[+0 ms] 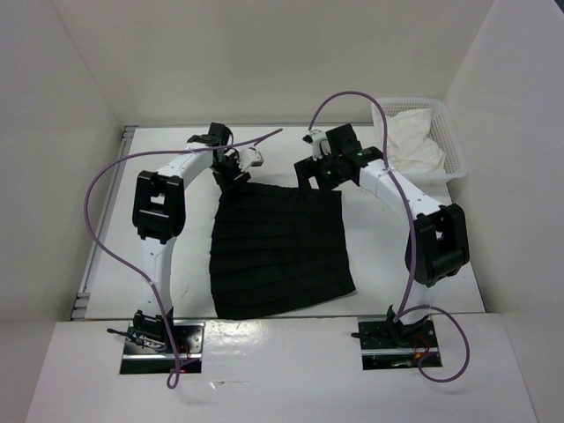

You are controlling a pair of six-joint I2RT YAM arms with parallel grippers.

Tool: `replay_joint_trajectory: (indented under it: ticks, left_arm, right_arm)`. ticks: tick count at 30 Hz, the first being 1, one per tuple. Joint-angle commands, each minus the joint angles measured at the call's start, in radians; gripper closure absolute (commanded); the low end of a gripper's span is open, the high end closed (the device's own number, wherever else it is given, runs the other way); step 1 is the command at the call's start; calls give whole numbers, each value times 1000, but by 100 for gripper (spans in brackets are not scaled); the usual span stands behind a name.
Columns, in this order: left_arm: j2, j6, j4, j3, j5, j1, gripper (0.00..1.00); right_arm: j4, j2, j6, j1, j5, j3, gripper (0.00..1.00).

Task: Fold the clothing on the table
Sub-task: Fold the skirt

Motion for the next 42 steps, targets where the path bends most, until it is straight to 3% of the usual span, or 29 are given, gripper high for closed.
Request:
replay_joint_trajectory:
  ticks: [1,4,10,19,31,42]
  left_arm:
    - [26,25,-17,38,21,-4,34]
    - [26,25,-17,38,21,-4,41]
    - [15,25,-26,19,10,-4,69]
    - [-72,-13,25,-100,10,-4,100]
    - [-150,-22,54,-183,1,-4,100]
    - [-170,-31,63,-202,1,-4,100]
  right_arm:
    - [14,-55,-14,-5,-18,-22,1]
    - [14,-64,-14,-5,-18,-22,1]
    - [23,-64,-32,-5,29,-32,1]
    - [77,20,-114,-138,77,-30,1]
    - [86,207,-183,-195,16,42,1]
    - [105,281,-212,-224,-7,82,1]
